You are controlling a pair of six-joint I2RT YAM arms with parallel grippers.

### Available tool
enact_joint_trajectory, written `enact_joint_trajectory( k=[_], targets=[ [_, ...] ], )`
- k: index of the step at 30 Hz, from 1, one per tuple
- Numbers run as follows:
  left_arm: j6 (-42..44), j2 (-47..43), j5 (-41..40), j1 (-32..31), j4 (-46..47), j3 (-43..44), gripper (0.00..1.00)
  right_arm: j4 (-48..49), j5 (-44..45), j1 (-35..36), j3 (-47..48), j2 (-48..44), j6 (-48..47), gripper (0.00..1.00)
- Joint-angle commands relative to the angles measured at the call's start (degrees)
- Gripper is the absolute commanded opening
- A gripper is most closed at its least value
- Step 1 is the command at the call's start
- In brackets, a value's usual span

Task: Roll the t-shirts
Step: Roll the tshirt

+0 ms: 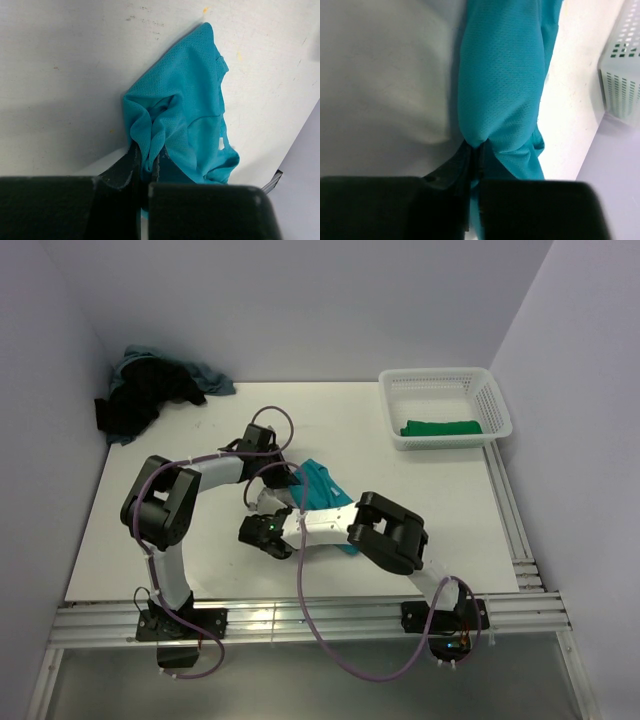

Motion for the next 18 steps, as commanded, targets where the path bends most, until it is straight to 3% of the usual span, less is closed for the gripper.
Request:
enact_joint_trajectory(
  k=[1,5,8,11,15,18],
  targets=[
    [1.7,-0.7,0.5,-0.6,-3.2,-2.0,0.0,1.0,1.5,-0.7,0.4,3.1,0.5,0.0],
    [2.2,-1.6,0.6,-0.6,-3.7,-2.4,0.0,0.9,-0.2,-1.2,-0.5,1.8,2.5,0.0],
    [2.6,-2.9,1.0,-0.5,-3.0,-3.1,0.05,4.5,-7.9,-1.9,-4.6,-3.5,3.8,0.0],
    [4.0,-4.0,1.6,-0.3,-3.4,-2.7,0.15,7.3,-16.3,-3.7,-8.1,-9.9,5.3,0.0],
    [5.6,-5.8,3.3,2.2,-3.7,-2.0,0.37,13.0,-28.8,-7.3,-13.2,-15.8,7.4,0.0],
    [6.1,-6.9,6.5,7.4,-2.9,-0.9,0.45,19.0,-40.0,-11.8,-18.2,-20.8,7.4,0.0]
  ],
)
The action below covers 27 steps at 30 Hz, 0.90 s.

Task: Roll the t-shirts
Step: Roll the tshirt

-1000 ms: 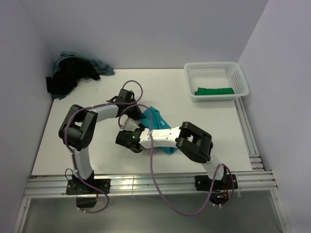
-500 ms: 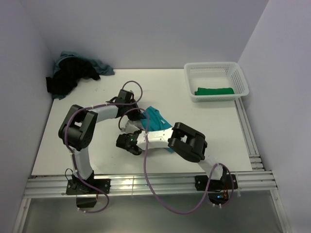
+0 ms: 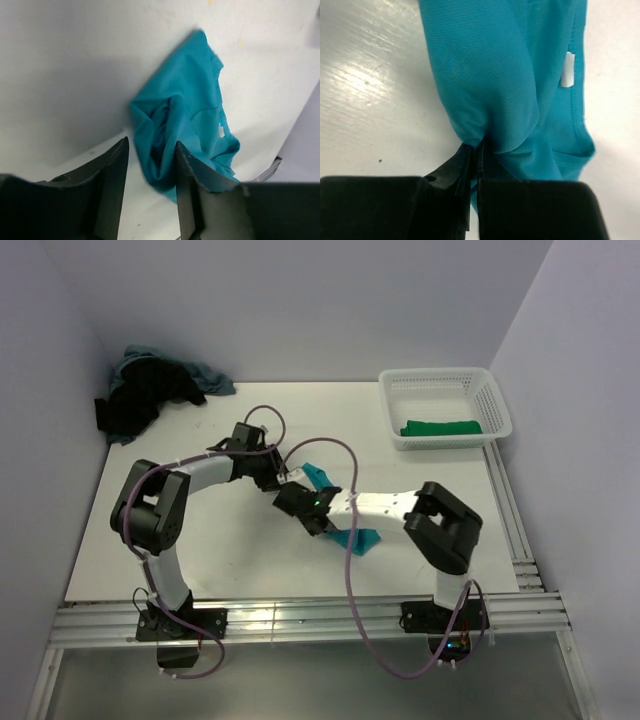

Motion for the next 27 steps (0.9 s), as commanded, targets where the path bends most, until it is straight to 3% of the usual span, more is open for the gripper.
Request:
enact_joint_trajectory(
  k=[1,10,16,23,27],
  targets=[
    [2.7,-3.8,3.9,5.9,-0.3,1.9,0.46,7.8,-19.5,-4.4,-4.4,-4.9,3.1,0.0],
    [2.4,-4.2,7.1,9.4,4.5,2.0,0.51,18.6,-46.6,-15.7,-13.1,-5.9,7.0,0.0],
    [1.4,-6.7,8.3,8.0,12.4,-4.1,0.53,38.1,-64.3,-24.9,-23.9,-4.9,16.7,0.0],
    [-0.5,-9.0,8.4,4.5,20.4,-10.3,0.53,55.9,-75.6,-30.9,-30.7,4.0,28.3,0.0],
    [-1.3,-9.3,8.2,2.5,23.3,-11.9,0.52,56.7,-78.6,-31.7,-29.8,8.4,30.8,0.0]
  ],
)
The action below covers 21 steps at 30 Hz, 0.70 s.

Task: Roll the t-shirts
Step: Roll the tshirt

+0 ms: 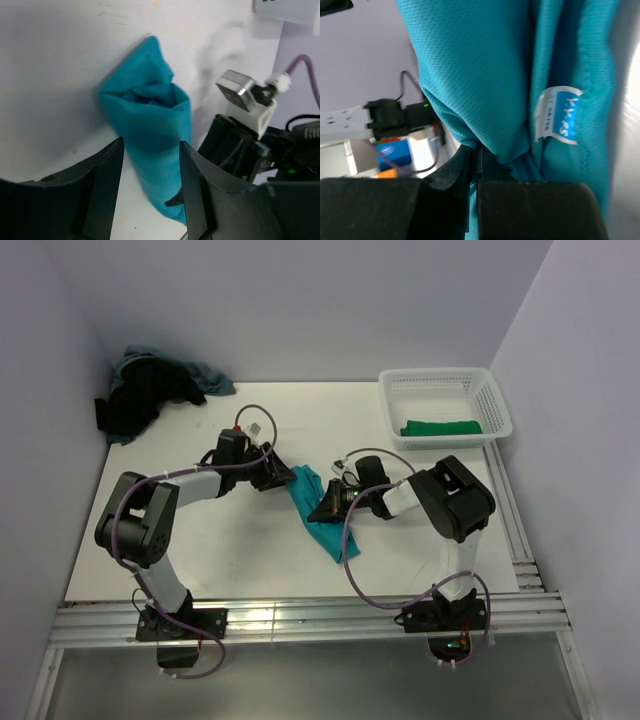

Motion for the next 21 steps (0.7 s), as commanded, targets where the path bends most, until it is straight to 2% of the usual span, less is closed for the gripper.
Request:
enact_joint_trajectory(
  k=[1,9,18,19,20,21],
  targets=[
    [-1.2,-2.6,1.1,-1.4,6.9,-1.0,0.53,-2.8,-2.0,0.4,-2.7,6.8,3.6,0.0],
    [-0.5,0.3,1.1,-4.3,8.2,1.0,0.52,1.8,-6.1,-2.7,-2.8,12.7,8.9,0.0],
    [3.1,-1.3,-2.1,-5.4,2.5,0.9,0.53,-7.4,-6.8,-5.4,2.7,15.0,6.1,0.0],
    [3.5,-1.8,-2.5,-5.4,1.8,0.8,0.54,-7.8,-6.7,-5.6,2.9,15.1,6.2,0.0],
    [3.7,-2.5,-4.1,-5.4,1.1,0.6,0.69,-8.3,-6.5,-5.8,3.2,15.1,6.2,0.0],
    [4.0,-3.2,-3.8,-5.4,1.2,-0.3,0.74,-8.9,-6.5,-6.0,3.5,15.2,6.1,0.0]
  ],
)
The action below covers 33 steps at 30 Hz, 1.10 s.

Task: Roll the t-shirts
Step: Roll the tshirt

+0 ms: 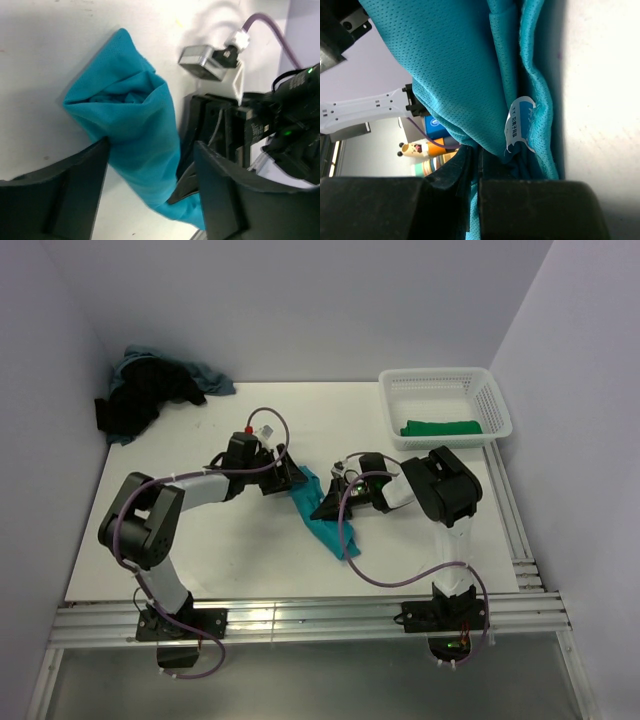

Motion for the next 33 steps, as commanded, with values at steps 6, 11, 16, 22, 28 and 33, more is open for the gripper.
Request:
enact_joint_trajectory(
  k=[6,11,16,22,28,33],
  targets=[
    [4.3,-7.3,-2.6,-0.3,-4.5,0.3,0.89,-17.7,9.3,-1.7,0.8,4.9,-3.9,0.0],
    [4.0,-5.5,-2.4,-0.8,-6.2,1.5,0.99,-19.9,9.8,-1.8,1.8,4.9,-4.5,0.0],
    [2.0,-2.0,-4.0,-1.8,-5.8,1.0,0.99,-21.4,10.7,-1.8,2.5,4.7,-5.1,0.0],
    [-1.7,2.7,-6.3,-2.6,-2.0,2.2,0.99,-20.9,10.8,-1.8,2.3,4.6,-4.4,0.0],
    [-3.8,9.0,-9.3,-3.6,-3.8,6.6,0.87,-23.0,11.0,-1.8,3.0,5.0,-5.8,0.0],
    [-2.3,12.2,-11.5,-4.2,-9.7,12.6,0.42,-30.9,14.0,-1.6,5.9,2.5,-11.8,0.12]
  ],
)
